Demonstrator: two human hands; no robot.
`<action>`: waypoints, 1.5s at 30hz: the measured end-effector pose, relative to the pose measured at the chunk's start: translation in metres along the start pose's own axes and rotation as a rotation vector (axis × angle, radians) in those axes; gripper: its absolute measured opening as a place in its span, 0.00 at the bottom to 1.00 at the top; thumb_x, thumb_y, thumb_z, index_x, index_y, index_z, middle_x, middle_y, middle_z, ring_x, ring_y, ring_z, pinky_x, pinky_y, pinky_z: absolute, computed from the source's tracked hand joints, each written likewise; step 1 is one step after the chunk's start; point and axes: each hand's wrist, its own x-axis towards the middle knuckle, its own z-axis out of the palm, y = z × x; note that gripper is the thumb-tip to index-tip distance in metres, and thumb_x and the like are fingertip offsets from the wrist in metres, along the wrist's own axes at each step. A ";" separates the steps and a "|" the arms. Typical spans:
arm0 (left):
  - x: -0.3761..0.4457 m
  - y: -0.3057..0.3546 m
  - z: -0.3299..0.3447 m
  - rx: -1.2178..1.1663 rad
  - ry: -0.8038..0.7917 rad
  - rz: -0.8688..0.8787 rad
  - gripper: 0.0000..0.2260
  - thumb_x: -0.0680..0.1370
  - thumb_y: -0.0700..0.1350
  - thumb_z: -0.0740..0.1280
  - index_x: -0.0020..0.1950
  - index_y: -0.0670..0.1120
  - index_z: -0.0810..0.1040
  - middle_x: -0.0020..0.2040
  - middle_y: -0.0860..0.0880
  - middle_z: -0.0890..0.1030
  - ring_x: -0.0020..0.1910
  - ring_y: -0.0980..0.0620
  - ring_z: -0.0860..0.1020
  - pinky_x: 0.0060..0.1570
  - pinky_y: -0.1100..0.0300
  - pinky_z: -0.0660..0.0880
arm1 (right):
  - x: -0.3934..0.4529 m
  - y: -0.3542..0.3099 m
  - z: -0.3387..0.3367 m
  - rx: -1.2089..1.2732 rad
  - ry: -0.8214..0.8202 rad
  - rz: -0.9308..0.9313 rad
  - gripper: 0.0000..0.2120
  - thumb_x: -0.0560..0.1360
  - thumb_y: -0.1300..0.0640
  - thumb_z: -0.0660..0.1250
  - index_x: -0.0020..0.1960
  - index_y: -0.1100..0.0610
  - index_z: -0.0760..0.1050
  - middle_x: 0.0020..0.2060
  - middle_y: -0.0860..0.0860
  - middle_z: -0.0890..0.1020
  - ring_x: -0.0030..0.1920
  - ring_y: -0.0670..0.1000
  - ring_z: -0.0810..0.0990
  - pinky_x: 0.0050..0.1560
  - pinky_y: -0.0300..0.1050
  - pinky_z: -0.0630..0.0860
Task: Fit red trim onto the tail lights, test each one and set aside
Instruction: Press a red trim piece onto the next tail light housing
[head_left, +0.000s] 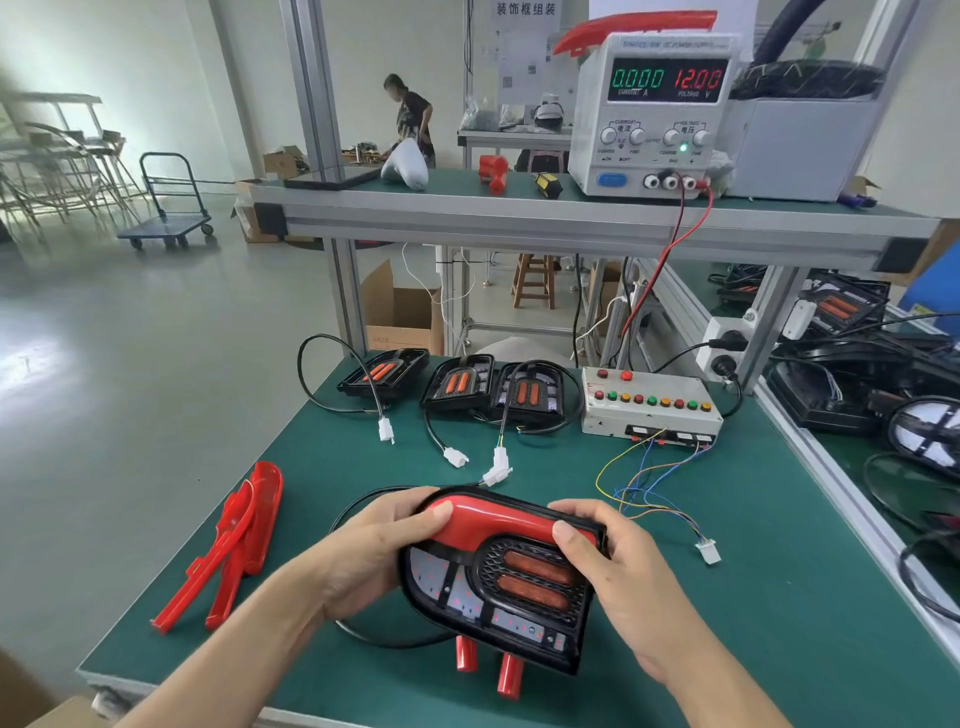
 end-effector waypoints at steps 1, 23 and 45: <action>0.000 0.001 0.000 0.011 -0.007 0.007 0.19 0.83 0.48 0.65 0.70 0.40 0.77 0.66 0.35 0.79 0.66 0.36 0.78 0.64 0.48 0.76 | 0.000 0.000 -0.001 0.000 -0.007 0.007 0.05 0.81 0.55 0.69 0.55 0.48 0.82 0.49 0.49 0.87 0.50 0.49 0.86 0.50 0.37 0.79; 0.008 -0.003 0.017 -0.064 0.171 0.053 0.19 0.75 0.43 0.72 0.63 0.34 0.79 0.60 0.30 0.81 0.55 0.38 0.80 0.57 0.50 0.80 | 0.000 0.002 0.010 -0.019 0.190 -0.048 0.11 0.69 0.42 0.77 0.49 0.44 0.82 0.44 0.48 0.87 0.45 0.50 0.87 0.52 0.54 0.83; 0.008 -0.004 0.008 -0.104 0.118 -0.013 0.22 0.76 0.51 0.71 0.64 0.37 0.81 0.61 0.32 0.81 0.57 0.37 0.82 0.61 0.43 0.79 | -0.003 -0.013 -0.002 0.099 -0.004 0.036 0.11 0.75 0.47 0.69 0.54 0.47 0.85 0.48 0.55 0.88 0.50 0.54 0.87 0.54 0.46 0.82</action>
